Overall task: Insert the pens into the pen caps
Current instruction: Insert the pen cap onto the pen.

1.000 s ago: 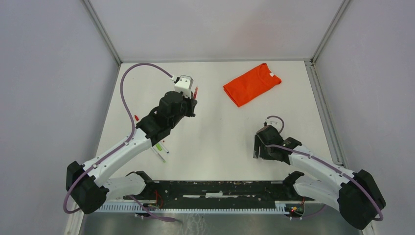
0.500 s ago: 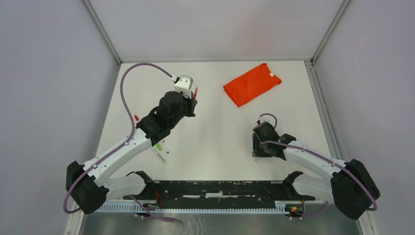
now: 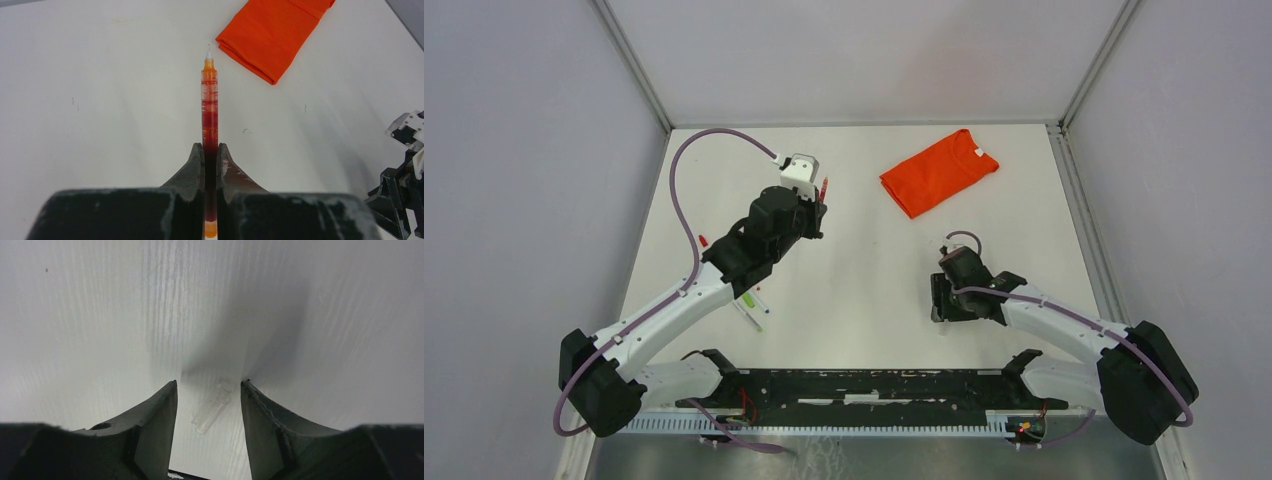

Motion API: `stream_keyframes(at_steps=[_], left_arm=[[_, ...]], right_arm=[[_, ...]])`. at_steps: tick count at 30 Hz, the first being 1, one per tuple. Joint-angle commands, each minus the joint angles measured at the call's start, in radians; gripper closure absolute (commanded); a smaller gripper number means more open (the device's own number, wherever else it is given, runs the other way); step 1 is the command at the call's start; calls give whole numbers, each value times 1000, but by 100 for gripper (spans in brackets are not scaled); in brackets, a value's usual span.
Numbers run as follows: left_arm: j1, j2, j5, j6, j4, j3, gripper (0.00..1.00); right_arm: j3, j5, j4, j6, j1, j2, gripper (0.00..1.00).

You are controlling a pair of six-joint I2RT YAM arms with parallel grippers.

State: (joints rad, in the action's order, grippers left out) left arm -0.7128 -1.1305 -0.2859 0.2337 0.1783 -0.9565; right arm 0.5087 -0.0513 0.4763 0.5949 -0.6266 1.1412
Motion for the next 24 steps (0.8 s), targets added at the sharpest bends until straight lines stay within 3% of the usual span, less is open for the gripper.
stream_keyframes(at_steps=[1, 7, 16, 24], left_arm=[[0, 12, 6, -30, -30, -13, 98], [1, 11, 10, -30, -30, -13, 98], [1, 6, 16, -31, -31, -16, 98], [1, 9, 13, -33, -28, -13, 98]], right_arm=[[35, -46, 64, -10, -1, -20, 45], [44, -12, 104, -39, 0, -2, 46], [37, 194, 138, -93, 0, -19, 34], [24, 231, 67, -78, -39, 1, 30]])
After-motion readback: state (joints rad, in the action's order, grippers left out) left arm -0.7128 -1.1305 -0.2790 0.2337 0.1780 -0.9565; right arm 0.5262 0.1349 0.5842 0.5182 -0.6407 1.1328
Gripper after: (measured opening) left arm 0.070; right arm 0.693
